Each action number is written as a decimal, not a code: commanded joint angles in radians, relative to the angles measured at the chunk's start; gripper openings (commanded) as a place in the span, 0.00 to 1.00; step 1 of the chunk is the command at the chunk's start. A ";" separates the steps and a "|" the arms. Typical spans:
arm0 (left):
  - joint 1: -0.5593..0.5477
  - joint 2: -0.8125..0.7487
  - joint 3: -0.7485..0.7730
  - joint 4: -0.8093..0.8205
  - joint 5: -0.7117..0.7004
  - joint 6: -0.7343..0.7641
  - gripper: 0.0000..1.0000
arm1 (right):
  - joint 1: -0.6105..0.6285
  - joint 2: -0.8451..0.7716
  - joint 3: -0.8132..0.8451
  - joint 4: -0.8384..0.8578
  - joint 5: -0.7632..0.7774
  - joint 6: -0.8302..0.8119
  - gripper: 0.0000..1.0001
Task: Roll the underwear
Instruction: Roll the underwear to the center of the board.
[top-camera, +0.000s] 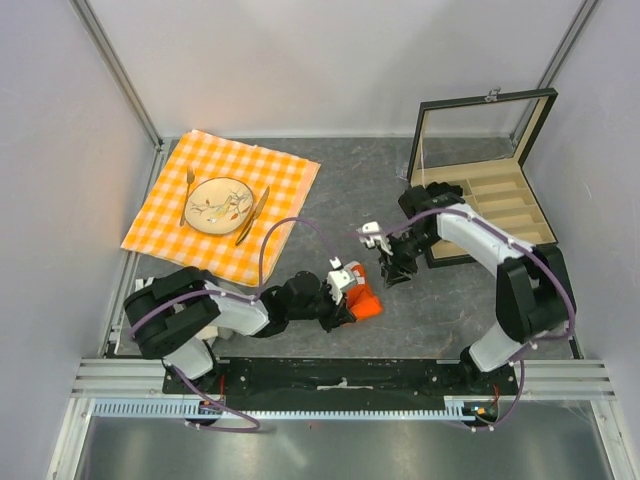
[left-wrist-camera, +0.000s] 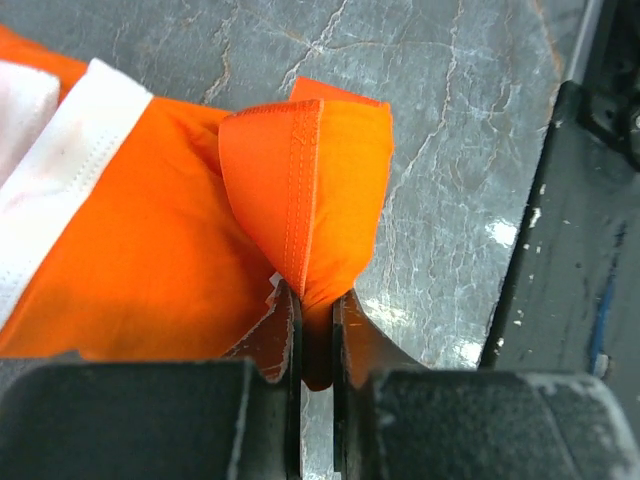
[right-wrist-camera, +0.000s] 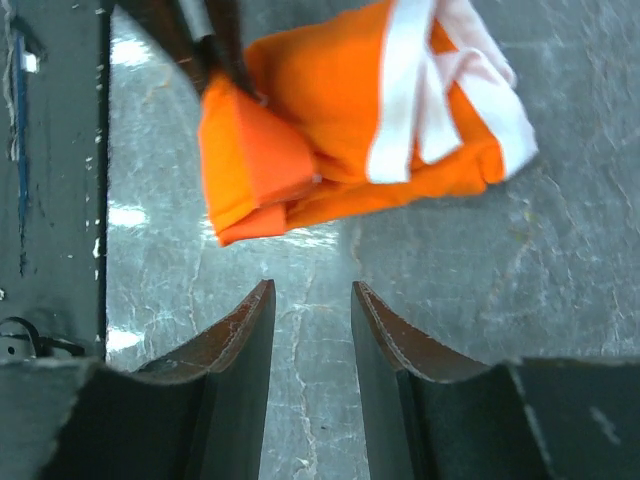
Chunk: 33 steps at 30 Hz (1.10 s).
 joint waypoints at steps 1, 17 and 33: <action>0.077 0.051 -0.037 -0.012 0.209 -0.157 0.02 | 0.023 -0.152 -0.127 0.135 -0.103 -0.174 0.44; 0.206 0.232 0.055 -0.080 0.415 -0.286 0.02 | 0.344 -0.238 -0.332 0.439 0.148 -0.117 0.54; 0.249 0.269 0.110 -0.104 0.419 -0.364 0.04 | 0.362 -0.166 -0.421 0.476 0.265 -0.051 0.55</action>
